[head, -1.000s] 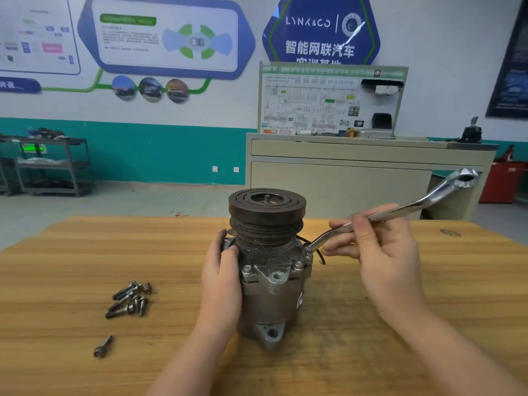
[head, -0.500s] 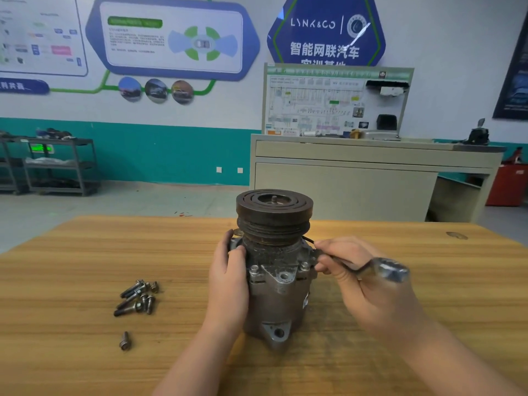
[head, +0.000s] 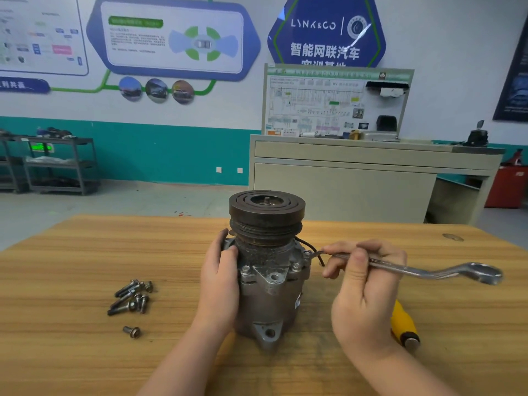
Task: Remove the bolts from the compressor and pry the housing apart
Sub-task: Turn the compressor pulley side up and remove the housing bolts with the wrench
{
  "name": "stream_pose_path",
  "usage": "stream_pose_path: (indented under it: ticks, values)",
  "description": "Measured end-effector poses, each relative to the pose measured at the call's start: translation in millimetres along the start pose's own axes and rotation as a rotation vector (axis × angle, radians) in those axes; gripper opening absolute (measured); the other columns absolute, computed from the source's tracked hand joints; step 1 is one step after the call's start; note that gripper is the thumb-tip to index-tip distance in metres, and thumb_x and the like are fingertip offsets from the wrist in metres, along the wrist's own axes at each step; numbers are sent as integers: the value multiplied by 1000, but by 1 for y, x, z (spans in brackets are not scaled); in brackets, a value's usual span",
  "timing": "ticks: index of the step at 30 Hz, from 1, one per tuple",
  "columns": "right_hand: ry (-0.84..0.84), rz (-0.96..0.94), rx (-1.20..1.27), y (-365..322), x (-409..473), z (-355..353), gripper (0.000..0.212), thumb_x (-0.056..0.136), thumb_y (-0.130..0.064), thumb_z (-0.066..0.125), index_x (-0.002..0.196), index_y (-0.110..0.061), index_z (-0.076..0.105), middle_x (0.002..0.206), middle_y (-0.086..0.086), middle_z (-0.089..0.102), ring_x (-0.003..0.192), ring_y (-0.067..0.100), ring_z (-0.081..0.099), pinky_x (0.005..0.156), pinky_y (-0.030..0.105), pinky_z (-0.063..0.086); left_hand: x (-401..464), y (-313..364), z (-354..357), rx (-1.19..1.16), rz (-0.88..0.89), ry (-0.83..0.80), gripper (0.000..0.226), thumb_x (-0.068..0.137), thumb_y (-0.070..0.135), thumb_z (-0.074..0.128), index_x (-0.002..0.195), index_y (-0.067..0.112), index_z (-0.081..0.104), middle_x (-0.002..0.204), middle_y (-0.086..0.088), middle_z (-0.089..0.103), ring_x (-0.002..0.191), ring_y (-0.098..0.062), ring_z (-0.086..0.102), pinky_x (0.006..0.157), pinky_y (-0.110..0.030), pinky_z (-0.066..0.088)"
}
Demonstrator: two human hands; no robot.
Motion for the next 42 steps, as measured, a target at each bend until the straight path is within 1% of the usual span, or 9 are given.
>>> stream_pose_path:
  ticks: [7,12,14,16,20,23,29,34,42]
  values:
    - [335,731,426,34,30,-3,20,93,1,29,87,-15,39,52,7,57,31,15,33,39,16,31,-1,0,-1,5,6,-6,41,102,19,38,143,22,43,137,8,51,126,-7,45,104,-27,36]
    - [-33,1336,622,75,59,21,20,95,-3,31,79,-10,40,43,0,42,27,8,27,28,14,18,1,-1,0,-3,1,5,39,102,19,38,140,24,45,135,9,52,127,-9,45,108,-33,36]
    - [-239,1427,618,82,59,28,23,96,-9,33,74,-10,41,41,-3,41,28,7,29,32,16,16,0,-3,0,-22,-7,5,39,101,19,38,139,27,45,134,9,53,127,-9,46,109,-34,36]
    - [-269,1442,678,83,62,27,25,97,-14,36,74,-10,45,46,-3,45,29,6,33,33,14,19,0,-3,0,-25,1,-2,42,99,25,41,140,27,44,135,11,53,128,-7,46,110,-35,36]
    - [31,1266,798,68,69,7,25,100,-21,41,80,-8,49,62,6,61,42,7,51,37,15,42,1,-3,-1,-27,9,-4,55,87,36,42,141,24,46,137,9,53,127,-6,46,111,-35,35]
    - [88,946,528,46,64,-9,23,101,-25,42,83,-11,46,66,11,69,45,10,57,41,18,47,1,-3,-1,-19,1,-10,66,79,40,39,143,22,44,140,8,52,131,-8,44,114,-41,34]
    - [-53,451,197,6,51,-13,15,89,-28,48,83,-15,46,74,12,71,46,19,63,45,25,51,0,-3,-1,-31,-31,-13,69,77,41,39,144,22,43,140,5,52,131,-11,45,114,-44,34]
    - [-221,153,54,-4,43,-9,14,92,-44,55,82,-36,60,76,7,69,54,18,66,52,28,54,0,-3,0,-28,-32,-18,69,78,42,39,144,24,43,141,6,51,131,-12,44,114,-44,34]
    - [-401,-213,-209,-6,30,-9,42,97,-30,52,83,7,67,73,5,64,61,13,65,50,35,54,1,-5,-1,-26,-30,-20,68,78,43,39,143,26,43,141,6,51,132,-12,44,114,-45,34]
Point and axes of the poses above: each hand's wrist, its own x-axis towards the middle knuckle, its own z-axis out of the palm, y = z × x, the point moved 2 cm from there along x, towards the middle knuckle
